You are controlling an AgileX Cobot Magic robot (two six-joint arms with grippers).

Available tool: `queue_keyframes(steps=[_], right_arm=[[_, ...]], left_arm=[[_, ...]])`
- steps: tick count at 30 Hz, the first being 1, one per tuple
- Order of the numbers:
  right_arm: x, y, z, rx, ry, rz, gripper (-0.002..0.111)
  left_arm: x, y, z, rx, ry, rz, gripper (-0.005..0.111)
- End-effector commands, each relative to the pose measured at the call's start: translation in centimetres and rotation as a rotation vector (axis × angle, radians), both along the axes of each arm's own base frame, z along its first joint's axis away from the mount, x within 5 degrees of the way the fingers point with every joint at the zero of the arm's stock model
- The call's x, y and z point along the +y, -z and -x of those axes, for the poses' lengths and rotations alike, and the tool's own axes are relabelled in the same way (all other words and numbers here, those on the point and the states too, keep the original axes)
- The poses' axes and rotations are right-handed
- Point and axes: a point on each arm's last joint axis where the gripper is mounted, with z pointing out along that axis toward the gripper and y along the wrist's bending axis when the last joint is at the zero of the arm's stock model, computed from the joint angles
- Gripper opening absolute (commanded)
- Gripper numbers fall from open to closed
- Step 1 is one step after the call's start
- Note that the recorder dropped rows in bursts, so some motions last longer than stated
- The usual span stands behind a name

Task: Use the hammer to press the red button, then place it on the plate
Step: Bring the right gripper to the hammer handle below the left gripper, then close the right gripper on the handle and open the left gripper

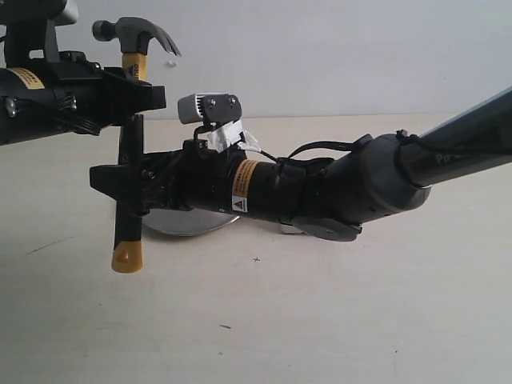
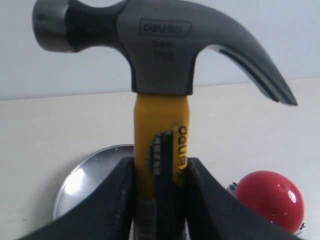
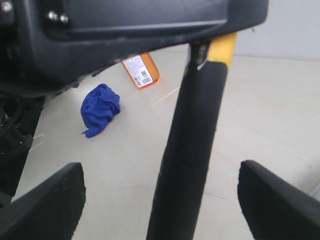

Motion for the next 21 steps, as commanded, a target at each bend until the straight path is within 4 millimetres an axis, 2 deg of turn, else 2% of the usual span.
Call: queue_keyframes(steps=[1, 15, 21], right_arm=[[0.3, 0.4, -0.21, 0.01, -0.008, -0.003, 0.075], [0.23, 0.57, -0.31, 0.012, 0.003, 0.009, 0.064], [0.18, 0.5, -0.42, 0.018, 0.019, -0.003, 0.064]], left_arm=[[0.02, -1.51, -0.1, -0.096, -0.011, 0.037, 0.0], [0.04, -1.51, -0.11, -0.095, -0.013, 0.038, 0.0], [-0.27, -1.49, 0.06, -0.093, -0.002, 0.038, 0.0]])
